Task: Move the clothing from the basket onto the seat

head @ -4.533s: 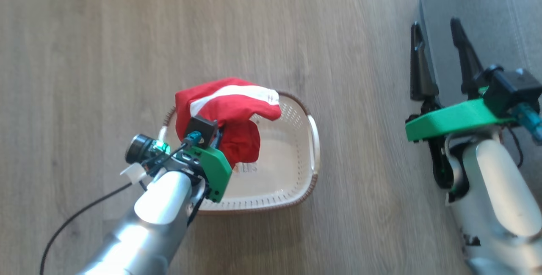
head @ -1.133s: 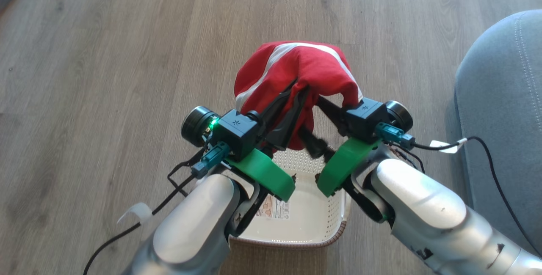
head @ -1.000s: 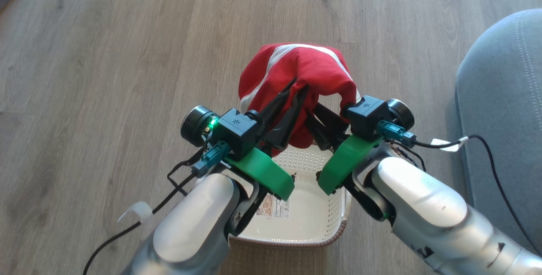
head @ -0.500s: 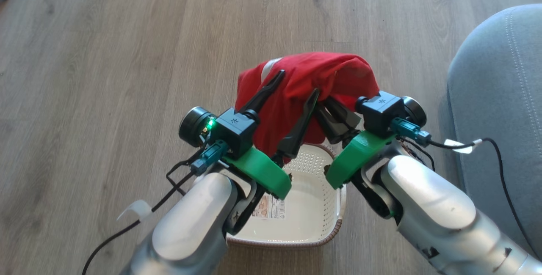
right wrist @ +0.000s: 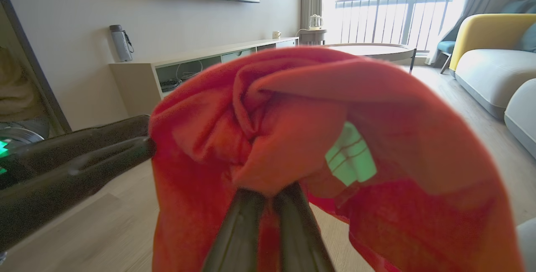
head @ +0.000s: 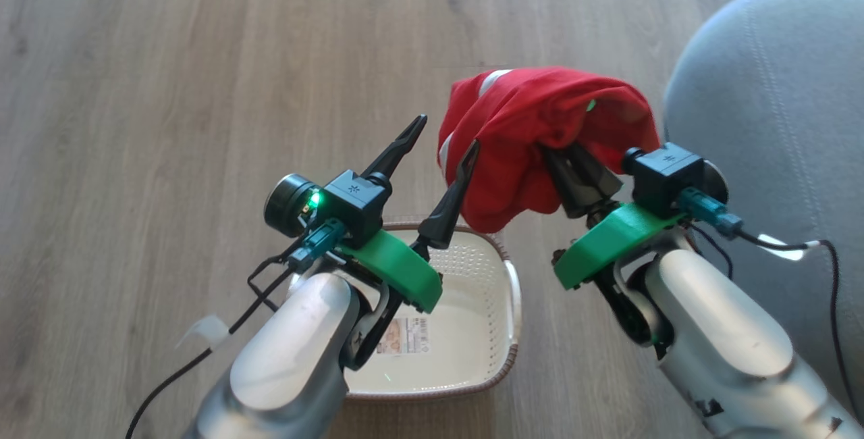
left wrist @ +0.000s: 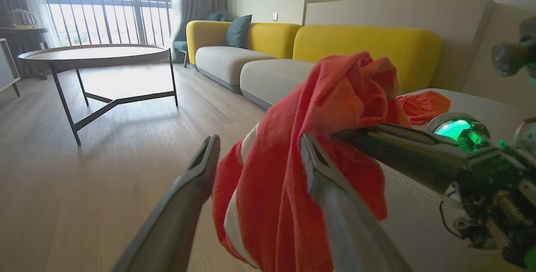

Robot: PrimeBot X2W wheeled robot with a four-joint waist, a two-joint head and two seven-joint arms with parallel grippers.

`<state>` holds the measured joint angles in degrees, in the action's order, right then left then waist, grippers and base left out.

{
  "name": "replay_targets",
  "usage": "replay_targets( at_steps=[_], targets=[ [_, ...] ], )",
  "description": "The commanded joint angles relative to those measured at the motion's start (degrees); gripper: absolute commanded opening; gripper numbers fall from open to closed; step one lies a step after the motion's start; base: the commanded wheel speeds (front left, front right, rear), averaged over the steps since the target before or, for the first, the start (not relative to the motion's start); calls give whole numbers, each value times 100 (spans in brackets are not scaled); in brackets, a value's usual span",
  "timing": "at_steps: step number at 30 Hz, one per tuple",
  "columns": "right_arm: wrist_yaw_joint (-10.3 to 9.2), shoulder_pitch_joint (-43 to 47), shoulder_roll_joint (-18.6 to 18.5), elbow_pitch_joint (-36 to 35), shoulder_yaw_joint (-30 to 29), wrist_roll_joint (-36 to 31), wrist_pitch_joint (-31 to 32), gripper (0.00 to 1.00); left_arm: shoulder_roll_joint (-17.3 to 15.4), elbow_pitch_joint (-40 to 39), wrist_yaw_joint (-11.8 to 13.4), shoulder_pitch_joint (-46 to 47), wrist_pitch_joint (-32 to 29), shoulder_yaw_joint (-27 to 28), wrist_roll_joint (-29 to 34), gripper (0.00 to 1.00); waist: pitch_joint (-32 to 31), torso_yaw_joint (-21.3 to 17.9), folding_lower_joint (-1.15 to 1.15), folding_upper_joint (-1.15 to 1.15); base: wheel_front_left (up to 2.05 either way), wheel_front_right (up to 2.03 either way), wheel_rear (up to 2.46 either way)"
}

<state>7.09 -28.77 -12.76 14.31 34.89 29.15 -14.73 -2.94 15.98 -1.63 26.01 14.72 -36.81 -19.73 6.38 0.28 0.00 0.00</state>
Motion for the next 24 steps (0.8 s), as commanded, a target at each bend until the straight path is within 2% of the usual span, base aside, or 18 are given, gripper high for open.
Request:
replay_targets(
  at_steps=[1,11,24],
  targets=[
    [40,22,72,-253,-140,-66,-27,0,-54,-133,-52,136,28,241,54,100,-12,-204,0,0,0,0,0],
    [40,275,110,-533,-613,-217,-27,0,-139,113,-253,33,28,261,179,100,-60,-929,0,0,0,0,0],
    [40,533,204,-966,-963,-289,-27,0,-163,326,-484,-82,28,244,130,100,-139,-2371,0,0,0,0,0]
  ],
)
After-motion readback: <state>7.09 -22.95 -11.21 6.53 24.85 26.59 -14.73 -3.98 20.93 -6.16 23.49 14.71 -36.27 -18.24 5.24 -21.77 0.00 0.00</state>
